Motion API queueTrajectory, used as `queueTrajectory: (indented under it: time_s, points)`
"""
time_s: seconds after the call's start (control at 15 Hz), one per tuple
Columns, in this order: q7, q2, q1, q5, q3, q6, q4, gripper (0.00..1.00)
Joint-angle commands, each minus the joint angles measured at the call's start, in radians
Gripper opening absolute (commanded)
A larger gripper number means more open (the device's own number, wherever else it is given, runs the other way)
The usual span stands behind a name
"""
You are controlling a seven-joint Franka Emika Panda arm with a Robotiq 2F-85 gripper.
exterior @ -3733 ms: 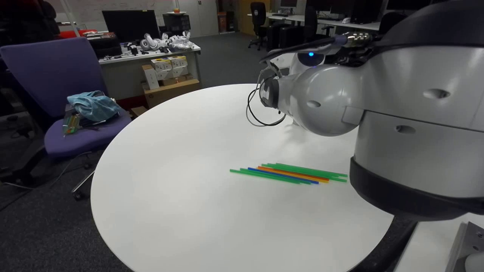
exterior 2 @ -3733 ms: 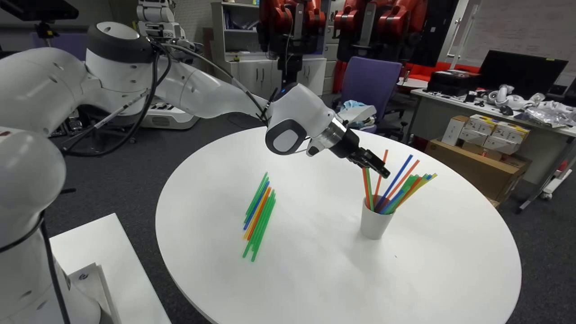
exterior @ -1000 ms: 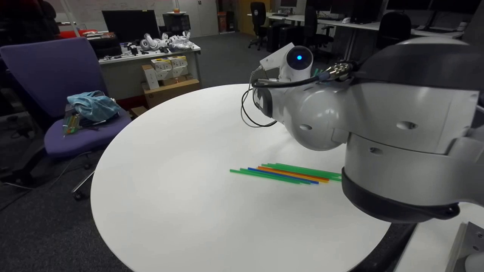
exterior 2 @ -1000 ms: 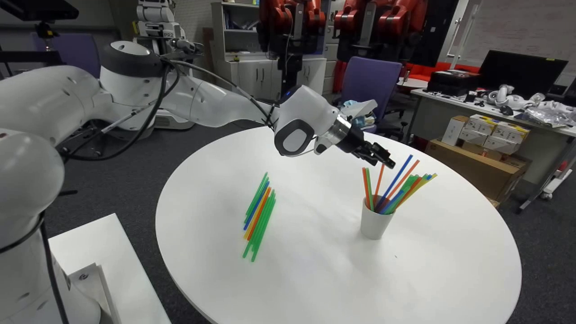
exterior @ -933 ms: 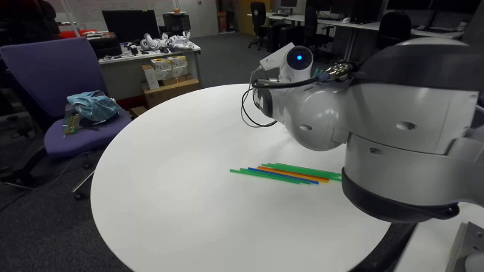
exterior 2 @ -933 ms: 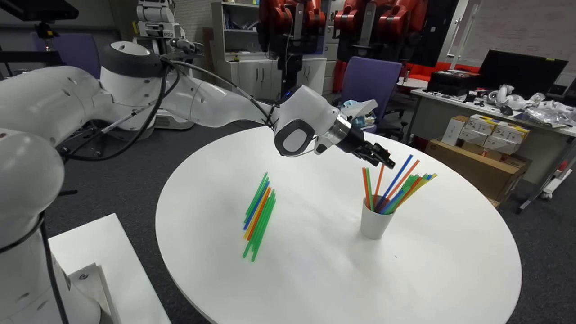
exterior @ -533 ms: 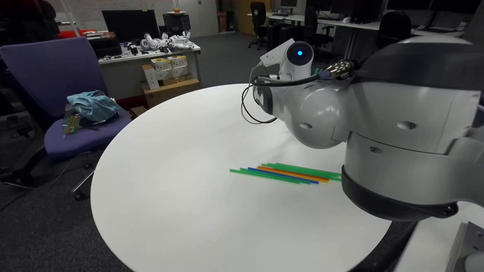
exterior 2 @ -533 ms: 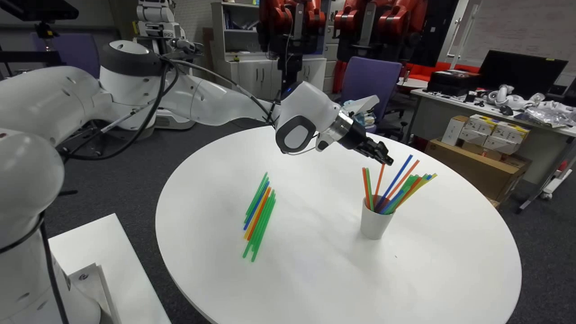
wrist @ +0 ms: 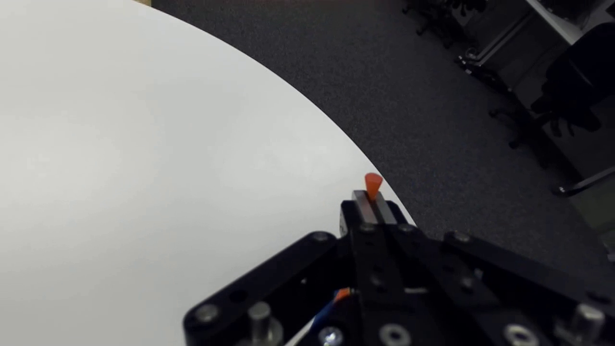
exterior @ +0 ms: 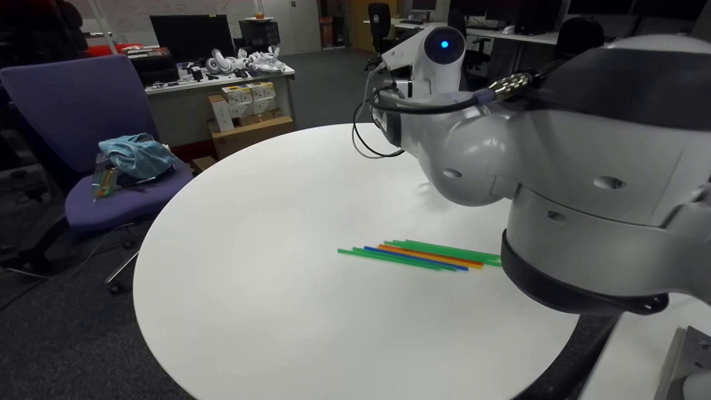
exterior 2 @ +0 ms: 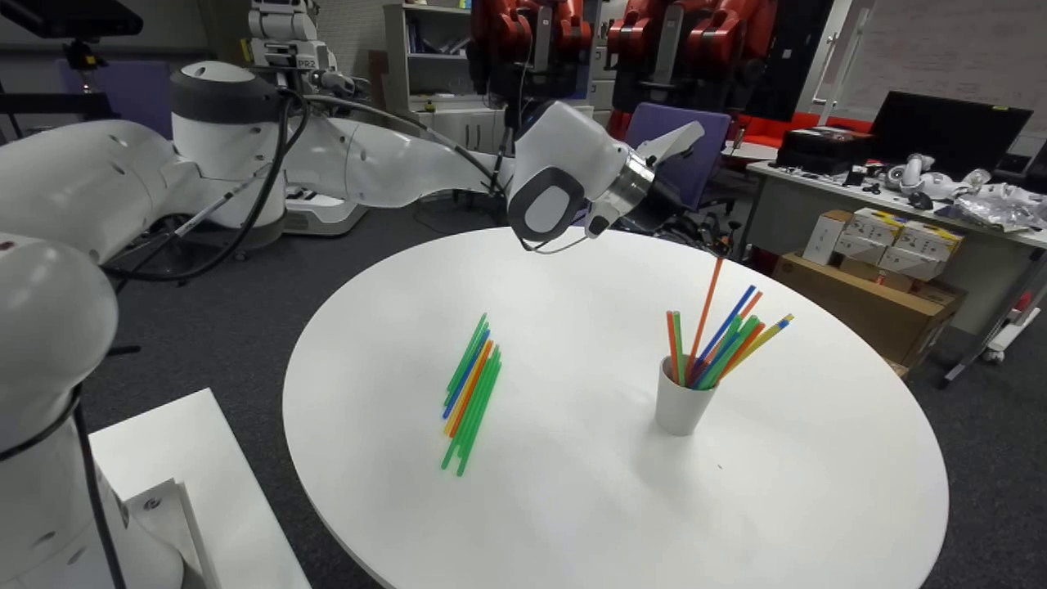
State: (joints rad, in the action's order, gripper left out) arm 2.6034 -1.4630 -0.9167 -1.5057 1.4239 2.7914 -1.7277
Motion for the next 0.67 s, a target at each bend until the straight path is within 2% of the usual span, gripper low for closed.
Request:
queueTrajectory:
  time_s: [0.0,0.13,0.2,0.27,0.47,0.6]
  points:
    - [0.0,0.025,-0.024,0.0,0.058,-0.052,-0.023,0.0]
    - [0.0,0.071,-0.041,0.038,0.08,-0.124,0.0,0.0]
    - [-0.033,0.098,-0.059,0.022,0.092,-0.152,-0.007,0.0]
    - [-0.048,0.216,-0.068,0.102,0.034,-0.095,-0.014,0.0]
    - [-0.121,0.315,-0.115,0.105,0.039,-0.125,-0.017,0.0]
    - [-0.16,0.399,-0.136,0.136,0.013,-0.135,-0.015,0.0]
